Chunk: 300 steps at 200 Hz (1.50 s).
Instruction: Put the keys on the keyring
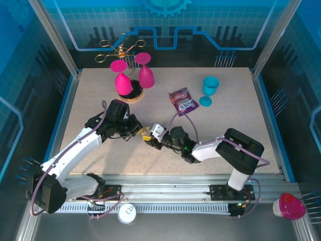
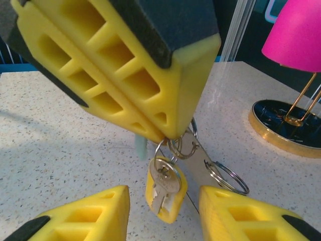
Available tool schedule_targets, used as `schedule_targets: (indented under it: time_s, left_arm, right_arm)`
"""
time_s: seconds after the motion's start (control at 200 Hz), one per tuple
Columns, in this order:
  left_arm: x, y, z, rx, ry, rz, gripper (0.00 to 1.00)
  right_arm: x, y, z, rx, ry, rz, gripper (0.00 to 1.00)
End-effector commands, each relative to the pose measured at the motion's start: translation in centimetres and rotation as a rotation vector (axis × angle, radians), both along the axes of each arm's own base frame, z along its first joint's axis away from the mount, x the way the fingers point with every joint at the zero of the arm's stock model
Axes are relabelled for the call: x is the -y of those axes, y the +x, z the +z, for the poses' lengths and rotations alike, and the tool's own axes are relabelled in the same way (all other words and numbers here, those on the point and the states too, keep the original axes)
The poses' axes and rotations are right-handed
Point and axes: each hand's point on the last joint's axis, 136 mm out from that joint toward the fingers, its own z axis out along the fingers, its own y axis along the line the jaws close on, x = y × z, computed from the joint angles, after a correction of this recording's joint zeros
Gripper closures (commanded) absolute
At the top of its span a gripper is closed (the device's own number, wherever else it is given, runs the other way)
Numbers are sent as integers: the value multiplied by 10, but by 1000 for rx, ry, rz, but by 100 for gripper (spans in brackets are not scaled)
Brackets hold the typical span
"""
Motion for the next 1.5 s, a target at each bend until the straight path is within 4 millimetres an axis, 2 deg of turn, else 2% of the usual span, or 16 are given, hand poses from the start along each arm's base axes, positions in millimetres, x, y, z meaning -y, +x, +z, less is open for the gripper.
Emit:
schedule_targets:
  time_s: [0.0,0.215,0.315,0.39,0.455,0.615,0.82,0.871,0.946,1.021,1.146,1.256,1.496]
  left_arm:
    - [10,-7,11,-16,-58,-16,100]
    - [13,-8,13,-17,-73,-20,100]
    - [13,-8,17,-12,-71,-22,100]
    - [11,-8,19,-8,-62,-22,100]
    - [10,-9,19,-9,-52,-20,100]
    - [5,-8,17,-1,-21,-8,100]
    - [5,-5,14,-6,-17,3,100]
    - [5,-5,12,-10,-18,4,100]
    - [5,-4,9,-22,-21,15,100]
    - [6,-5,5,-34,-28,24,100]
    - [5,-6,2,-47,-37,43,100]
    - [5,-7,-1,-63,-51,60,100]
    - [4,-10,-4,-75,-57,76,100]
  right_arm:
    - [-11,3,23,67,63,-3,59]
    - [-13,7,22,55,75,-19,68]
    - [-7,12,19,50,70,-59,78]
    - [0,17,17,49,61,-101,92]
    - [6,18,12,47,46,-121,100]
    - [19,17,-2,38,1,-143,100]
    - [22,19,-12,41,-34,-150,100]
    - [21,18,-9,49,-28,-148,95]
    - [20,15,-2,67,-12,-128,77]
    - [21,10,7,98,11,-104,69]
    - [22,-1,19,169,40,-57,67]
    - [19,-13,28,256,59,-5,70]
    - [10,-9,40,316,88,-14,71]
